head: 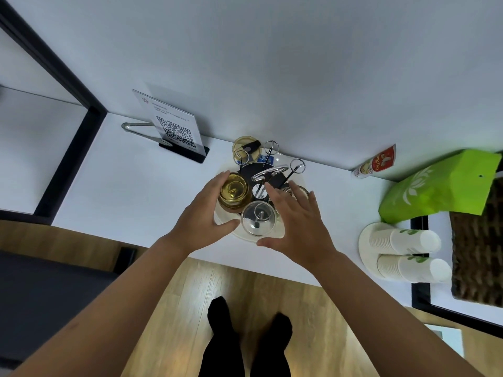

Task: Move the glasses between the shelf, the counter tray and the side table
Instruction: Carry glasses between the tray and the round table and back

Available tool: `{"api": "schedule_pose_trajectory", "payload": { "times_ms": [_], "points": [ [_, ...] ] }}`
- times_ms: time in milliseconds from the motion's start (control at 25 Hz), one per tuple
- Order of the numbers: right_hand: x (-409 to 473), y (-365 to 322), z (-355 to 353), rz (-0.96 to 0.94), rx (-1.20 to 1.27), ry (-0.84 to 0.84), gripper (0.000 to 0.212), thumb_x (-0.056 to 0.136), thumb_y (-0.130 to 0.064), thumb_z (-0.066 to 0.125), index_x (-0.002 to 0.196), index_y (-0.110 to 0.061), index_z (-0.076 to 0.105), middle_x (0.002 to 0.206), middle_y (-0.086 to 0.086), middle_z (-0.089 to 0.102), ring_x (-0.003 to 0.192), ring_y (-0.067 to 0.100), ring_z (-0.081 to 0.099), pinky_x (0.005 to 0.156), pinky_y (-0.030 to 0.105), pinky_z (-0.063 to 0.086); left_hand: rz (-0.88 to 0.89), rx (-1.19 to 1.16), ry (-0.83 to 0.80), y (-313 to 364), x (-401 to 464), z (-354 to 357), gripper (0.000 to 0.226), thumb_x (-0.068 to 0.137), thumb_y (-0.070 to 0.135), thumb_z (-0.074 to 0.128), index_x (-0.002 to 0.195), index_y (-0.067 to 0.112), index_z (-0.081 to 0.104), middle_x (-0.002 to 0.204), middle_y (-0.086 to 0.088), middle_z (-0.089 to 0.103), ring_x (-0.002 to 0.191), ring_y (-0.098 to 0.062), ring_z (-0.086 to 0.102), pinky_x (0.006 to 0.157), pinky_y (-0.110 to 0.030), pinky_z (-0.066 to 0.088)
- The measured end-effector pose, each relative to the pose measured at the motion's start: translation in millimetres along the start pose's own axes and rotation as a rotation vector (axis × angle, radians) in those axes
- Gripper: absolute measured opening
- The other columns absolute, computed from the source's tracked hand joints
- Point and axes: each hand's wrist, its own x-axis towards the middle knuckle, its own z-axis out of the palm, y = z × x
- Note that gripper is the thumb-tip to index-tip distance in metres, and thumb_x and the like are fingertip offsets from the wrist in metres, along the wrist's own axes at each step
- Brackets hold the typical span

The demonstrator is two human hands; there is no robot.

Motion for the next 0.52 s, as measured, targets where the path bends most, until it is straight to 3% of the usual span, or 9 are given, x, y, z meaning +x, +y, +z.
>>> {"api": "schedule_pose_trajectory", "payload": {
  "times_ms": [200,400,520],
  "points": [
    [4,10,9,0.0,-0.015,0.002,0.113,0.076,-0.069,0.078,0.164,-0.026,0.022,0.173,0.002,0.021,0.162,0.026,0.003,0.128,0.058,0.009,-0.009,0.01,0.018,-1,-3,6,0.106,0.081,0.042,0.086,0.161,0.037,0.017,0.167,0.012,0.027,0.154,-0.007,0.026,0.117,-0.029,0.035],
    [7,14,12,-0.033,-0.048,-0.016,0.101,0.077,-0.074,0.072,0.16,-0.026,0.037,0.172,0.002,0.024,0.161,0.027,0.004,0.126,0.064,0.006,-0.002,0.05,0.01,-1,-2,-1,0.104,0.082,0.041,0.085,0.161,0.035,0.018,0.166,0.012,0.029,0.152,-0.009,0.029,0.115,-0.031,0.039],
    [6,14,13,-0.037,-0.069,-0.028,0.102,0.077,-0.077,0.069,0.16,-0.028,0.035,0.173,0.0,0.022,0.162,0.026,0.0,0.126,0.064,0.004,-0.003,0.08,0.002,-1,-1,-7,0.105,0.081,0.043,0.085,0.161,0.037,0.017,0.167,0.013,0.028,0.152,-0.01,0.029,0.113,-0.029,0.038]
  ]
}}
